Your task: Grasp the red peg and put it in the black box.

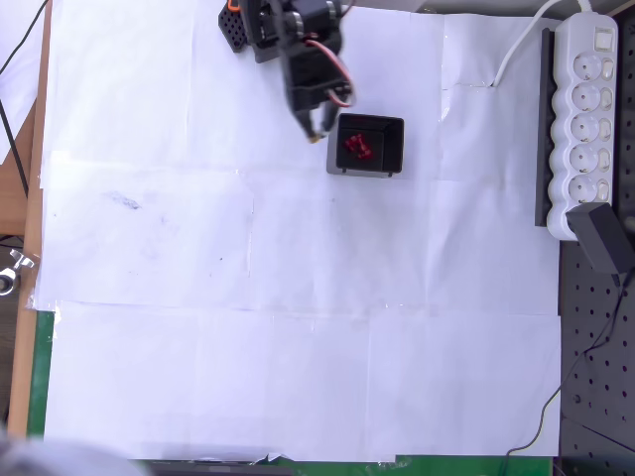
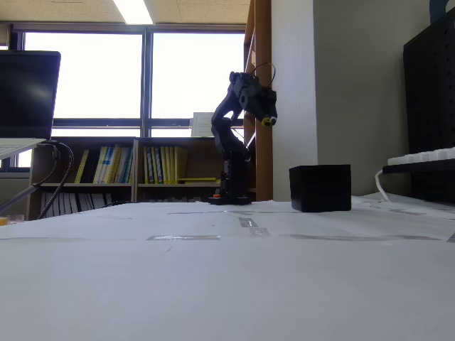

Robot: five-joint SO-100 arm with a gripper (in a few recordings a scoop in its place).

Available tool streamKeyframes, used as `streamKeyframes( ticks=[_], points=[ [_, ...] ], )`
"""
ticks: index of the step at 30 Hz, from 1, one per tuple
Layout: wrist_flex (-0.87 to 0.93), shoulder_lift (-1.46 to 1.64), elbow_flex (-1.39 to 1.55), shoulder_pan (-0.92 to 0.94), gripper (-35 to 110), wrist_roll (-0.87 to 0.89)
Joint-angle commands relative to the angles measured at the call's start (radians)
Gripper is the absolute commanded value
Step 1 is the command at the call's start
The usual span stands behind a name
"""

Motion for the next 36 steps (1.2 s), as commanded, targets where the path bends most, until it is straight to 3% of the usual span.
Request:
streamKeyframes(
  ticks=[1, 11, 20, 26, 36],
  points=[
    [-0.052, -0.179, -0.276, 0.054, 0, -0.037],
    [-0.037, -0.436, -0.692, 0.150, 0, -0.017],
    [0.166, -0.598, -0.808, 0.144, 0, 0.094],
    [0.097, -0.627, -0.923, 0.147, 0, 0.152],
    [0.186, -0.643, -0.942, 0.219, 0, 0.149]
  ],
)
